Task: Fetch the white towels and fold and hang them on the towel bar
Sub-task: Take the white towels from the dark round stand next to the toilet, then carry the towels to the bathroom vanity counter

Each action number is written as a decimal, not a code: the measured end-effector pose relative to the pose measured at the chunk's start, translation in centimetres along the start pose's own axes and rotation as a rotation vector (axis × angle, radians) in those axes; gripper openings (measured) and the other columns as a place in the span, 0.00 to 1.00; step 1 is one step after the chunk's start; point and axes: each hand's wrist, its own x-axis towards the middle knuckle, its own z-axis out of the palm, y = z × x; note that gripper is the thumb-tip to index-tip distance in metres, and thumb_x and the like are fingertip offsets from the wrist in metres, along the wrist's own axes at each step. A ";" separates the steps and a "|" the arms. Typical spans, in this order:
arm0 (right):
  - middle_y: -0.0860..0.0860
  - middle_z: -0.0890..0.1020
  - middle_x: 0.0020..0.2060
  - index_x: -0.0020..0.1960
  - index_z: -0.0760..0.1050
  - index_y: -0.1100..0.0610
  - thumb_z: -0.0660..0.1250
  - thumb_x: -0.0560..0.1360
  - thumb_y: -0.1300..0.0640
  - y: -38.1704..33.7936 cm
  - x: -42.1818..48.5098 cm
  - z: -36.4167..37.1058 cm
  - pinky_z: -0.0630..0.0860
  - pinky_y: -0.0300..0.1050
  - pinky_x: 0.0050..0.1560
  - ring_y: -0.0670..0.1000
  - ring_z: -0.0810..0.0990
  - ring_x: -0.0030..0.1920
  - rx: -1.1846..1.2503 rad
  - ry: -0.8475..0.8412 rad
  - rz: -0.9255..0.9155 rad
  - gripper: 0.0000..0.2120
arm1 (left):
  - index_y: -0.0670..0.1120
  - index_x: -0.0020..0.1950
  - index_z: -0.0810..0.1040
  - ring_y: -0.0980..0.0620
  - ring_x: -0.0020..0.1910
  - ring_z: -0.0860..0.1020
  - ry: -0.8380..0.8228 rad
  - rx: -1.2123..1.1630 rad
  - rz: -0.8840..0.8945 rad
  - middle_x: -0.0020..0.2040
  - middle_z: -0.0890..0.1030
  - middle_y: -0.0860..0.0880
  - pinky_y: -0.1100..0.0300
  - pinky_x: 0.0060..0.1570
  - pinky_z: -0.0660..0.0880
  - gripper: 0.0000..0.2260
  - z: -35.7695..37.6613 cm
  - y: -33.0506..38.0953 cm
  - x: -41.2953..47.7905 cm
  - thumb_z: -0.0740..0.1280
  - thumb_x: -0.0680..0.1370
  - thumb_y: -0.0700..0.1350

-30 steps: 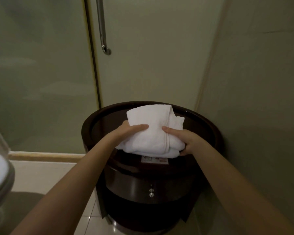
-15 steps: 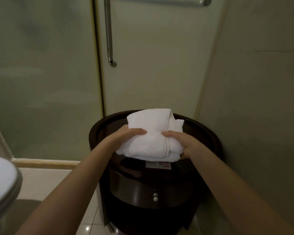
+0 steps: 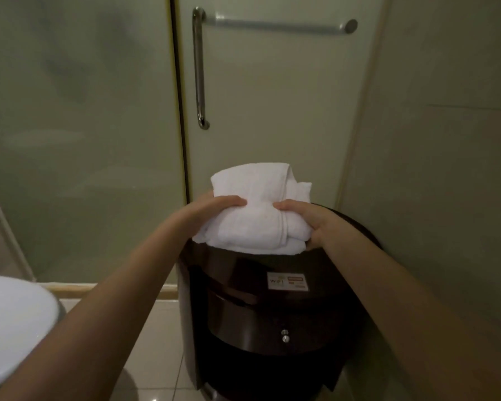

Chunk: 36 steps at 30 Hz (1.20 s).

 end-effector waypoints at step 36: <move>0.55 0.79 0.58 0.65 0.73 0.53 0.81 0.54 0.44 -52.3 -30.1 5.7 0.77 0.54 0.54 0.58 0.78 0.56 -0.145 0.101 0.011 0.42 | 0.45 0.59 0.76 0.45 0.50 0.80 -0.055 -0.055 -0.004 0.50 0.81 0.46 0.52 0.53 0.76 0.30 -25.2 52.1 -15.2 0.75 0.64 0.59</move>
